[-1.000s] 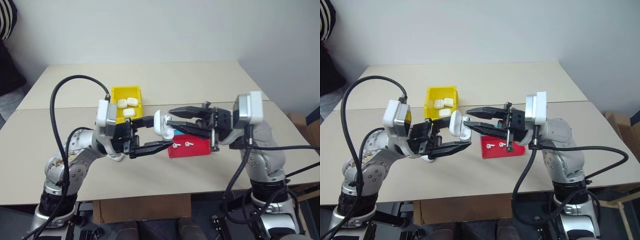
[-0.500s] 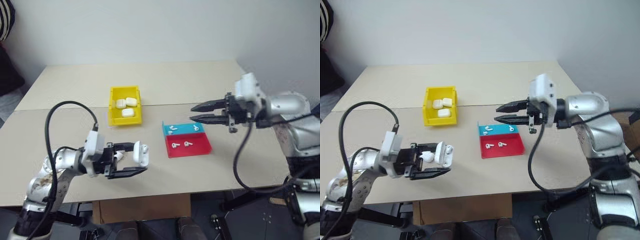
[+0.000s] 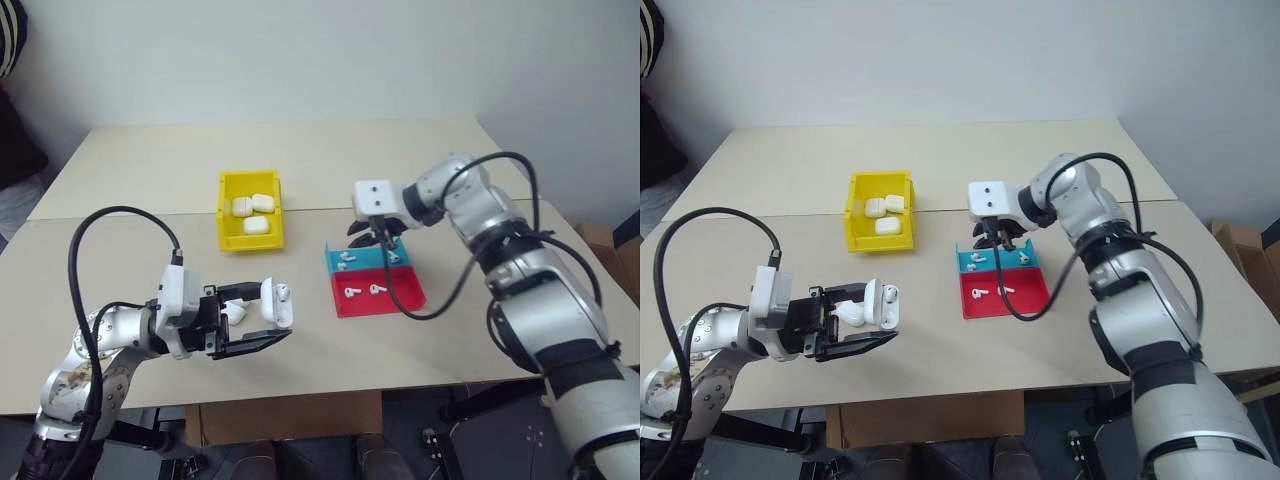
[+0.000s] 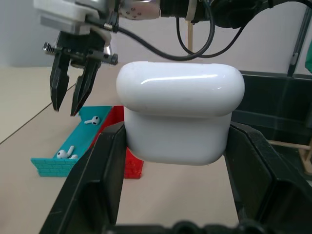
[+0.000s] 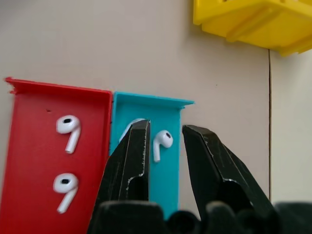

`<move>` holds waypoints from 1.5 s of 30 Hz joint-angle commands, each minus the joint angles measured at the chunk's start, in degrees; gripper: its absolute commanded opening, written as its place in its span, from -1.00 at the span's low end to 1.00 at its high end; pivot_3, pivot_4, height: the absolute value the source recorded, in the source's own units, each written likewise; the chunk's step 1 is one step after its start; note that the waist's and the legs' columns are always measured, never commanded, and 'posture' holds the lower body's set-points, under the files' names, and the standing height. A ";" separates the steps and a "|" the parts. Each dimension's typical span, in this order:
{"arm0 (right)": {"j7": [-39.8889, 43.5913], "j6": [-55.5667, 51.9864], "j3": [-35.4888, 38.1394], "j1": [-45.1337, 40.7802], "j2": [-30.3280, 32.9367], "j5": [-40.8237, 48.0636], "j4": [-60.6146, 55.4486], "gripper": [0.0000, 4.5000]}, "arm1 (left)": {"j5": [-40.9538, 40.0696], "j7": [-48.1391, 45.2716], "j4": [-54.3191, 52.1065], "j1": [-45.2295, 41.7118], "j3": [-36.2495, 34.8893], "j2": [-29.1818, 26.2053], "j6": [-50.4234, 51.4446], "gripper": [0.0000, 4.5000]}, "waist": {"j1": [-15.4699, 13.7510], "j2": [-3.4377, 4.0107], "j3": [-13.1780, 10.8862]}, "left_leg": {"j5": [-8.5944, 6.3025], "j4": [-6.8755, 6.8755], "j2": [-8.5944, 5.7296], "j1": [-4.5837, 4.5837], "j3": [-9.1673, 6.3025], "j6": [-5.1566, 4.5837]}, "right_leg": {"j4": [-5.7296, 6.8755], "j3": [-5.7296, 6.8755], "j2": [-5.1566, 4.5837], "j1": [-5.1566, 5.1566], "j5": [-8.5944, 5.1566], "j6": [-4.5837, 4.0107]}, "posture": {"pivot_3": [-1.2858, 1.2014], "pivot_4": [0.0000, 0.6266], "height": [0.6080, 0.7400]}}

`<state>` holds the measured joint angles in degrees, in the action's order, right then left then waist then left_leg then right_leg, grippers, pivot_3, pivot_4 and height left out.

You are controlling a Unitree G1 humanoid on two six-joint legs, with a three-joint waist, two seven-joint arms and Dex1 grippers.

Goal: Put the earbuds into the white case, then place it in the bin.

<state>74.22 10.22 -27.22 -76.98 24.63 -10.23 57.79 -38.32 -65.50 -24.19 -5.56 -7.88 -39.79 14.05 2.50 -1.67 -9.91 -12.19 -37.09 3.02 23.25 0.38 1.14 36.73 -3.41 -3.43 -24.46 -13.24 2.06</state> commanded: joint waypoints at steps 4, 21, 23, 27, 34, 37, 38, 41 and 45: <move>-5.67 4.69 -1.26 -3.97 -4.26 -6.77 9.21 -0.37 | -0.82 1.89 -3.29 1.27 -1.55 -0.34 -0.24 0.23 | 0.00 0.02 -0.02 | 0.00 0.04 0.00 0.00 0.00 0.00 | 0.02 0.01 0.00 -0.01 -0.01 -0.01 | 0.03 -0.52 1.00; -12.49 6.18 -0.49 -5.38 -8.80 -13.10 16.33 -0.37 | -0.46 4.81 -4.75 2.20 -0.52 0.11 -0.17 0.23 | 0.24 0.05 -0.03 | 0.01 0.07 0.00 -0.07 -0.01 0.01 | 0.09 0.01 0.01 -0.01 -0.01 -0.04 | 0.03 -0.52 1.00; -13.39 5.72 -0.50 -5.32 -9.23 -13.73 16.77 -0.37 | -0.31 5.04 -4.88 2.31 -0.37 0.19 -0.26 0.23 | 0.25 0.05 -0.03 | 0.01 0.07 0.00 -0.07 -0.01 0.01 | 0.09 0.01 0.01 -0.01 -0.01 -0.04 | 0.03 -0.52 1.00; -14.71 5.61 -0.26 -5.04 -9.52 -14.39 17.30 -0.37 | -0.40 5.53 -5.17 2.50 -0.51 0.13 -0.18 0.23 | 0.25 0.05 -0.03 | 0.01 0.07 0.00 -0.07 -0.02 0.01 | 0.10 0.01 0.01 -0.01 -0.01 -0.04 | 0.03 -0.52 1.00; -16.28 5.13 -0.13 -4.83 -9.97 -15.24 17.89 -0.37 | -0.23 5.88 -5.39 3.12 -0.64 -0.10 -0.38 0.23 | 0.31 0.05 -0.03 | 0.01 0.07 0.00 -0.08 -0.02 0.01 | 0.11 0.01 0.02 -0.01 -0.01 -0.04 | 0.03 -0.52 1.00; -17.35 4.59 0.16 -4.48 -10.30 -15.51 18.18 -0.37 | -0.05 6.05 -5.34 2.92 -0.42 -0.05 -0.46 0.23 | 0.32 0.05 -0.03 | 0.01 0.07 0.00 -0.09 -0.02 0.01 | 0.13 0.01 0.02 -0.01 -0.01 -0.04 | 0.03 -0.52 1.00; -17.60 4.57 0.24 -4.37 -10.37 -15.54 18.23 -0.37 | -0.04 6.11 -5.37 2.88 -0.39 -0.04 -0.47 0.23 | 0.32 0.05 -0.03 | 0.01 0.07 0.00 -0.09 -0.02 0.01 | 0.14 0.01 0.02 -0.01 -0.01 -0.04 | 0.03 -0.52 1.00; -17.85 4.35 0.11 -4.09 -10.49 -15.74 18.40 -0.37 | -0.03 6.28 -5.48 2.89 -0.38 -0.06 -0.46 0.23 | 0.31 0.05 -0.03 | 0.01 0.07 0.00 -0.09 -0.02 0.01 | 0.14 0.01 0.02 -0.01 -0.01 -0.04 | 0.03 -0.52 1.00; -18.67 3.86 -0.06 -3.68 -10.64 -16.02 18.71 -0.37 | -0.07 6.50 -5.80 3.05 -0.52 -0.27 -0.29 0.23 | 0.32 0.05 -0.03 | 0.01 0.07 0.00 -0.08 -0.02 0.01 | 0.14 0.01 0.01 -0.01 -0.01 -0.04 | 0.03 -0.52 1.00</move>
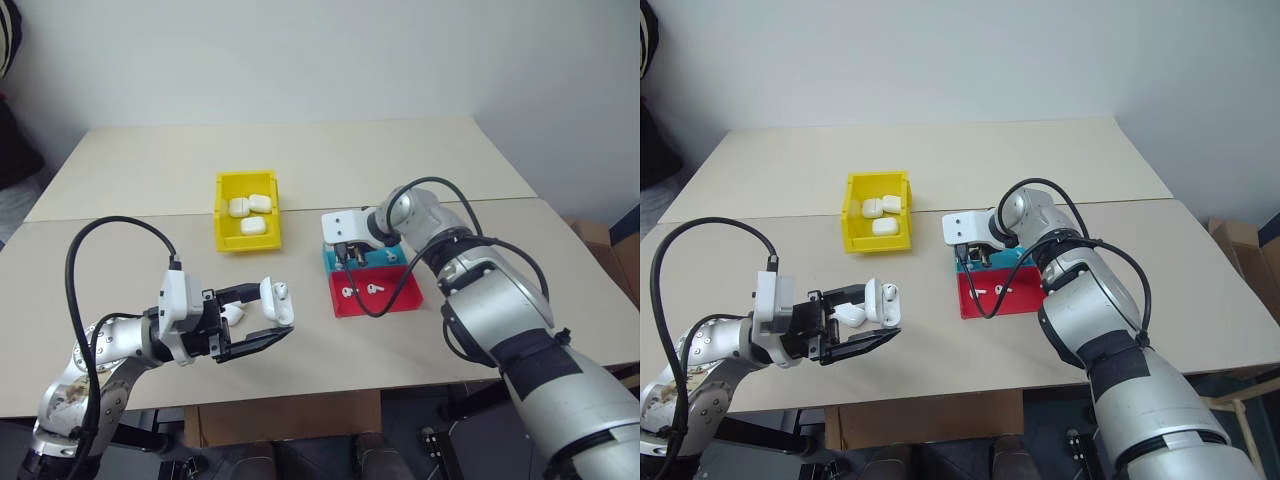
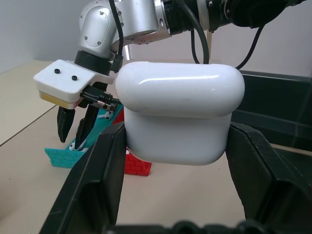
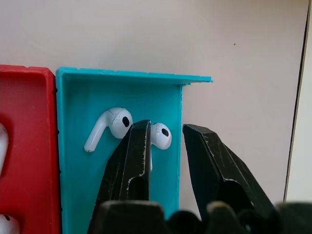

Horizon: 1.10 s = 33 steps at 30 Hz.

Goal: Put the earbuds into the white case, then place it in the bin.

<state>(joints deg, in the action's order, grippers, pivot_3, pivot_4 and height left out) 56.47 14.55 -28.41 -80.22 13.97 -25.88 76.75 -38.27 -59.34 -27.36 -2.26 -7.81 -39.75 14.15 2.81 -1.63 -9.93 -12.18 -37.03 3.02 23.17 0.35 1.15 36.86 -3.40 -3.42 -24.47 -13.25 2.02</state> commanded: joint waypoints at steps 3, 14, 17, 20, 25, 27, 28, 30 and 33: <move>-0.80 -0.76 1.38 -0.06 0.06 -0.26 -0.02 -0.37 | -0.18 0.53 -2.87 -0.12 -0.69 -0.38 -0.27 0.23 | 0.00 0.00 0.00 | 0.00 0.00 0.00 0.00 0.00 0.00 | 0.00 0.00 0.00 0.00 0.00 0.00 | 0.03 -0.52 1.00; -1.40 -1.11 1.03 1.01 0.26 -1.20 0.29 -0.37 | -0.14 0.79 -3.19 -0.09 -0.55 -0.53 -0.04 0.23 | 0.05 0.00 0.00 | 0.00 0.00 0.00 -0.01 0.00 0.00 | 0.03 0.00 0.00 0.00 0.00 0.00 | 0.03 -0.52 1.00; -1.18 -1.09 0.82 1.29 0.35 -1.55 0.32 -0.37 | -0.13 0.83 -3.19 -0.16 -0.50 -0.51 -0.07 0.23 | 0.04 0.00 0.00 | 0.00 0.00 0.00 -0.01 0.00 0.00 | 0.03 0.00 0.00 0.01 0.00 0.00 | 0.03 -0.52 1.00; -0.78 -0.59 0.63 1.51 0.58 -1.80 0.23 -0.37 | -0.04 0.88 -3.24 -0.15 -0.43 -0.51 -0.10 0.23 | 0.05 0.00 0.00 | 0.00 0.00 0.00 -0.05 -0.01 0.00 | 0.04 0.00 0.00 0.04 0.00 0.00 | 0.03 -0.52 1.00; 0.53 -0.13 0.57 1.71 1.12 -2.34 0.09 -0.37 | 0.07 0.92 -3.12 -0.25 -0.26 -0.52 -0.11 0.23 | 0.05 0.00 0.00 | 0.01 -0.01 0.00 -0.13 0.00 0.01 | 0.07 0.00 0.00 0.11 0.00 0.00 | 0.03 -0.52 1.00; 1.04 0.08 0.64 1.81 1.38 -2.42 0.01 -0.37 | 0.14 0.90 -3.00 -0.36 -0.13 -0.51 -0.10 0.23 | 0.06 0.00 0.00 | 0.01 -0.01 0.00 -0.15 0.00 0.01 | 0.07 0.00 0.00 0.12 0.00 0.00 | 0.03 -0.52 1.00; 1.29 0.16 0.57 1.87 1.56 -2.53 -0.02 -0.37 | 0.15 0.87 -2.97 -0.40 -0.07 -0.50 -0.10 0.23 | 0.05 0.00 0.00 | 0.01 -0.01 0.00 -0.16 0.00 0.01 | 0.07 0.00 0.00 0.12 0.00 0.00 | 0.03 -0.52 1.00; 1.86 0.50 0.56 2.05 1.89 -2.57 -0.11 -0.37 | 0.17 0.91 -3.00 -0.46 0.04 -0.47 -0.06 0.23 | 0.05 0.00 0.00 | 0.01 -0.01 0.00 -0.18 0.00 0.01 | 0.07 0.00 0.00 0.14 0.00 0.00 | 0.03 -0.52 1.00; 2.97 0.82 0.63 2.18 2.25 -2.46 -0.19 -0.37 | 0.20 0.92 -2.93 -0.58 0.18 -0.39 -0.08 0.23 | 0.06 0.00 0.00 | 0.01 -0.01 0.00 -0.21 0.00 0.01 | 0.08 0.00 0.00 0.16 0.00 -0.01 | 0.03 -0.52 1.00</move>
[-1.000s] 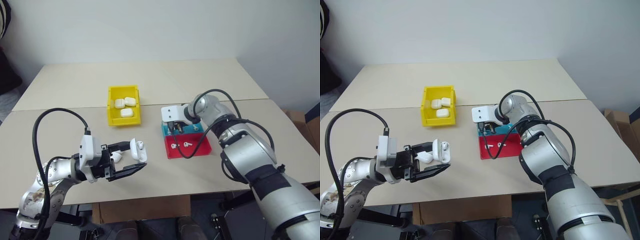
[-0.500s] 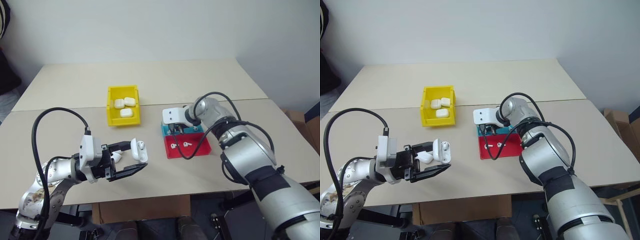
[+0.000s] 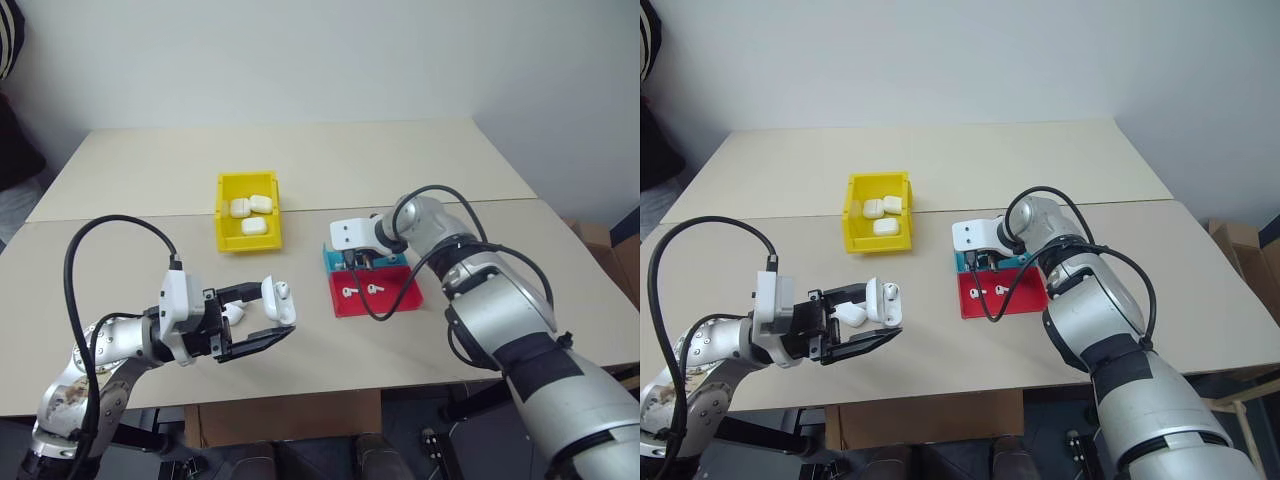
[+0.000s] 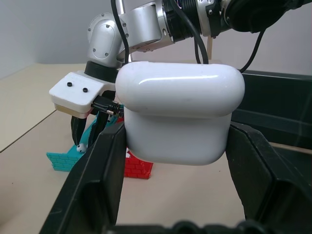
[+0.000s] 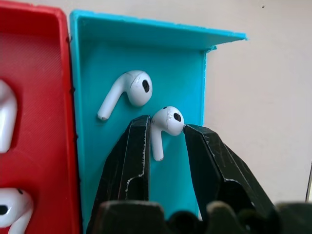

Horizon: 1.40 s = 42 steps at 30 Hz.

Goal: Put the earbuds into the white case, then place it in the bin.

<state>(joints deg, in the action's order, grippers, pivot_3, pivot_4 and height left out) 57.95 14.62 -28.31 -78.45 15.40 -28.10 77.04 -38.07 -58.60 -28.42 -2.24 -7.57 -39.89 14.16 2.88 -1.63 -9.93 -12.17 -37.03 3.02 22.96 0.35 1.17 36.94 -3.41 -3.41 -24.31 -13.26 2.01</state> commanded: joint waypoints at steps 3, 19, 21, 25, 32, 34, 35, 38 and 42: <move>1.88 0.92 0.35 0.31 0.98 -0.49 -0.54 -0.37 | -0.02 0.19 -1.81 -0.68 0.01 -0.27 -0.05 0.23 | 0.00 0.00 0.00 | 0.00 0.00 0.00 -0.03 0.00 0.00 | 0.02 0.00 0.00 0.01 0.00 -0.01 | 0.03 -0.52 1.00; 3.93 1.94 0.35 -0.68 1.29 -1.13 -0.63 0.30 | -0.25 0.37 -2.08 -0.15 -0.48 -0.38 0.45 0.23 | -0.03 -0.01 0.01 | 0.00 0.00 0.00 -0.08 0.00 0.00 | 0.05 0.00 0.00 0.05 -0.02 -0.03 | 0.03 -0.52 1.00; 4.49 2.04 0.60 -0.91 1.08 -0.88 -0.69 0.30 | -0.12 0.36 -1.83 -0.31 -0.45 -0.31 0.35 0.23 | -0.02 -0.01 0.00 | 0.00 0.00 0.00 -0.08 0.00 0.00 | 0.05 0.00 0.01 0.05 -0.02 -0.03 | 0.03 -0.52 1.00; 4.91 2.25 0.64 -1.33 0.59 -0.90 -0.69 0.30 | -0.95 0.28 -1.71 -1.17 -1.17 -0.88 1.05 0.23 | -0.02 0.00 0.00 | 0.00 0.00 0.00 -0.07 0.00 0.00 | 0.05 0.00 0.01 0.04 -0.02 -0.03 | 0.03 -0.52 1.00; 4.16 1.95 0.33 -1.82 0.14 -1.58 -0.36 -0.10 | -3.22 0.60 -2.11 -2.59 -3.11 -2.56 3.27 0.23 | 0.08 -0.01 0.00 | 0.00 0.00 0.00 -0.07 0.00 0.00 | 0.06 0.00 0.01 0.03 -0.02 -0.03 | 0.03 -0.52 1.00; 4.31 2.05 0.44 -1.79 0.09 -1.60 -0.31 -0.10 | -3.23 0.69 -2.43 -2.08 -3.13 -2.49 3.39 0.23 | 0.19 0.00 0.00 | 0.00 0.01 0.00 -0.07 0.00 0.00 | 0.06 -0.01 0.01 0.03 -0.02 -0.03 | 0.03 -0.52 1.00; 4.51 2.03 0.56 -1.77 0.07 -1.56 -0.28 -0.10 | -3.19 0.74 -2.63 -1.75 -3.07 -2.44 3.36 0.23 | 0.26 0.00 0.00 | 0.00 0.01 0.00 -0.07 0.00 0.00 | 0.06 0.00 0.01 0.03 -0.02 -0.03 | 0.03 -0.52 1.00; 4.73 1.95 0.64 -1.72 0.01 -1.64 -0.27 -0.10 | -3.15 0.85 -3.02 -1.11 -3.02 -2.36 3.27 0.23 | 0.50 0.00 0.00 | 0.00 0.01 0.00 -0.06 0.00 0.00 | 0.06 -0.01 0.01 0.03 -0.02 -0.03 | 0.03 -0.52 1.00; 4.55 2.19 0.56 -1.65 -0.05 -1.84 -0.29 -0.10 | -2.66 0.94 -2.65 -1.25 -2.69 -2.09 2.90 0.23 | 0.60 0.00 0.00 | 0.00 0.00 0.00 -0.07 0.00 0.00 | 0.06 -0.01 0.01 0.03 -0.02 -0.03 | 0.03 -0.52 1.00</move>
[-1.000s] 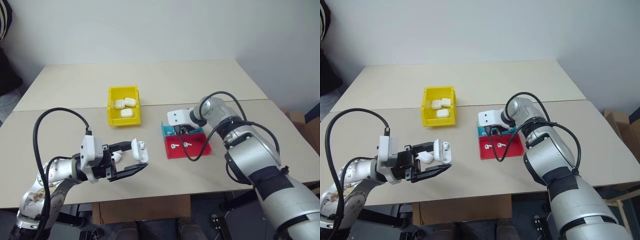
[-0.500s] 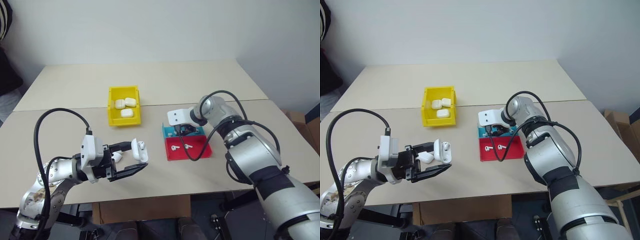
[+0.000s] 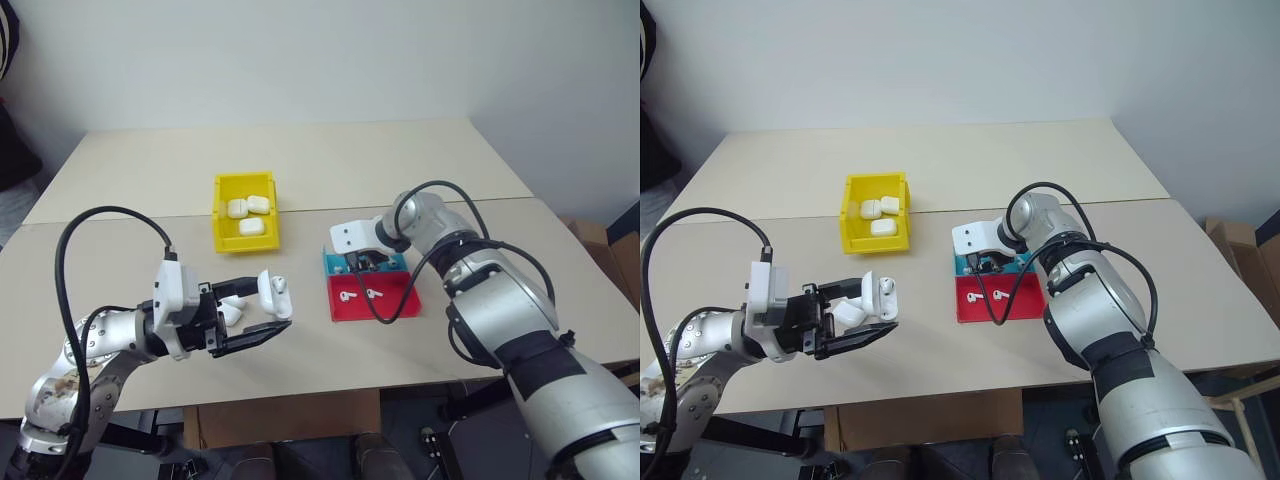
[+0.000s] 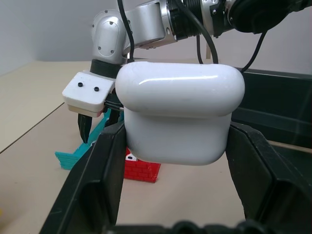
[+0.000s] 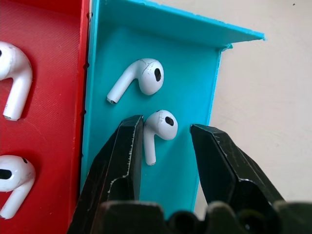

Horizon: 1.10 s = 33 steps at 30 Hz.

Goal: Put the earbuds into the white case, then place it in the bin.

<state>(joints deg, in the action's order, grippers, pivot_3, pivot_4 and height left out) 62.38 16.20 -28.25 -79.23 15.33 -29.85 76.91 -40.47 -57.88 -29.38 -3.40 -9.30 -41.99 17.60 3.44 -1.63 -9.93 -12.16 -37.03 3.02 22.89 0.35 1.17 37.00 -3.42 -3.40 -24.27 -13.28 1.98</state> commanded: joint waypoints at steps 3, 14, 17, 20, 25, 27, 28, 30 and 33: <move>0.69 0.63 0.60 -0.92 0.02 -0.07 -0.14 -0.10 | -0.30 0.33 -1.69 -0.35 -0.86 0.02 -0.43 0.23 | 0.08 0.00 0.00 | 0.00 0.00 0.00 0.00 0.00 0.00 | 0.01 0.00 0.00 0.00 0.00 0.00 | 0.03 -0.52 1.00; 0.28 1.48 0.17 -0.35 0.16 -0.75 -0.17 -0.10 | -3.29 1.89 -3.17 -3.14 -2.43 -1.95 3.62 0.23 | 0.21 0.00 0.00 | 0.00 0.00 0.00 0.00 -0.01 0.00 | 0.01 0.00 0.00 0.00 0.00 0.00 | 0.03 -0.52 1.00; 0.28 1.66 0.21 -0.37 0.07 -0.72 -0.18 -0.10 | -2.73 1.70 -2.88 -2.97 -2.01 -1.49 3.42 0.23 | 0.28 0.00 0.00 | 0.00 0.00 0.00 0.00 -0.01 0.00 | 0.00 0.00 0.00 0.00 0.00 0.00 | 0.03 -0.52 1.00; 0.09 1.80 0.11 -0.41 0.05 -0.83 -0.21 -0.10 | -1.96 1.19 -2.40 -2.20 -1.74 -1.13 2.59 0.23 | 0.31 0.00 0.00 | 0.00 0.00 0.00 0.00 -0.01 0.00 | 0.00 0.00 0.00 0.00 0.00 0.00 | 0.03 -0.52 1.00; 0.56 2.13 0.31 -0.45 -0.05 -0.57 -0.25 -0.10 | -0.97 -2.34 -2.19 1.29 -2.05 -2.93 2.38 0.23 | 0.50 0.00 0.00 | 0.00 0.01 0.00 0.00 -0.01 0.00 | 0.00 0.00 0.00 -0.01 0.00 0.00 | 0.03 -0.52 1.00; 0.99 2.24 0.45 -0.49 -0.08 -0.38 -0.28 -0.26 | 0.19 -4.10 -1.59 2.84 -2.08 -3.43 1.29 0.23 | 0.51 0.00 0.00 | 0.00 0.01 0.00 0.00 -0.01 0.00 | 0.01 0.00 0.00 -0.01 -0.01 0.00 | 0.03 -0.52 1.00; 1.19 2.58 0.43 -0.47 -0.04 -0.37 -0.33 -0.26 | 0.58 -4.50 -1.29 3.25 -2.12 -3.12 0.51 0.23 | 0.51 0.00 0.00 | 0.00 0.01 0.00 -0.01 -0.01 0.00 | 0.01 0.00 0.00 -0.01 -0.01 0.00 | 0.03 -0.52 1.00; 1.31 2.69 0.43 -0.47 -0.04 -0.37 -0.36 -0.26 | 1.01 -4.10 -0.82 3.21 -2.16 -2.40 -0.16 0.23 | 0.49 0.00 0.00 | 0.00 0.01 0.00 0.00 0.00 0.00 | 0.01 0.00 0.00 -0.01 -0.01 -0.01 | 0.03 -0.52 1.00; 0.77 2.25 0.51 -0.44 -0.15 -0.42 -0.29 -0.26 | 1.31 -3.95 -0.21 2.70 -2.11 -1.94 -0.55 0.23 | 0.48 0.00 0.00 | 0.00 0.00 0.00 0.00 -0.01 0.00 | 0.01 0.00 0.00 -0.01 -0.01 -0.01 | 0.03 -0.52 1.00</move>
<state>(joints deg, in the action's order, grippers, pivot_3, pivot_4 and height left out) 63.40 18.09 -28.26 -79.23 15.17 -30.32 76.98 -39.38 -61.89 -29.32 0.04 -10.63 -44.18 18.62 3.92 -1.63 -9.93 -12.16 -37.02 3.02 22.89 0.34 1.17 37.01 -3.42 -3.40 -24.28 -13.28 1.97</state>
